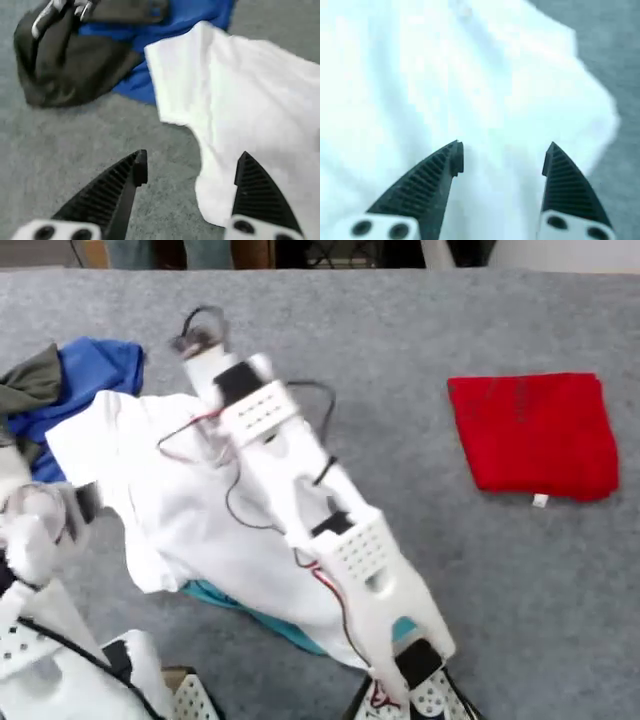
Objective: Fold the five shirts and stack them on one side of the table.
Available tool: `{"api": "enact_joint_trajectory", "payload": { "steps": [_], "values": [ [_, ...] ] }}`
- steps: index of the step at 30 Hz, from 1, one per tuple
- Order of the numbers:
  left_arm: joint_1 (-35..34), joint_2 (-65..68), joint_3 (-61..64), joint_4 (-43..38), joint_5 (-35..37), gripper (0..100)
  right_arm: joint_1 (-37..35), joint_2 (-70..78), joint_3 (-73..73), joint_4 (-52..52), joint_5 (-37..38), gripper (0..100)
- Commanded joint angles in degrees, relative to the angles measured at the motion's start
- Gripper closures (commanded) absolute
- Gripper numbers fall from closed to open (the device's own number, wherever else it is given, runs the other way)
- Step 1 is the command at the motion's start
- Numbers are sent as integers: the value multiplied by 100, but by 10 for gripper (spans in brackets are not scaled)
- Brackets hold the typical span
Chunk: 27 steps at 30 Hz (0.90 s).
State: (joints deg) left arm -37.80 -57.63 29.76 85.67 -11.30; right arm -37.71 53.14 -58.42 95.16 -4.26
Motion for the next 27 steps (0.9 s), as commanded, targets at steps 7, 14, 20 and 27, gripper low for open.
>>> {"api": "enact_joint_trajectory", "payload": {
  "steps": [7,14,20,27],
  "values": [
    [-611,44,1253,-774,-44,710,237,558,-13,-246,-114,954],
    [-593,53,1262,-782,-18,710,677,277,-1262,615,18,983],
    [-593,62,1288,-782,220,709,1160,-532,-2000,607,44,985],
    [-92,62,1288,-756,229,711,1881,-2105,-1982,607,44,984]
  ]
}}
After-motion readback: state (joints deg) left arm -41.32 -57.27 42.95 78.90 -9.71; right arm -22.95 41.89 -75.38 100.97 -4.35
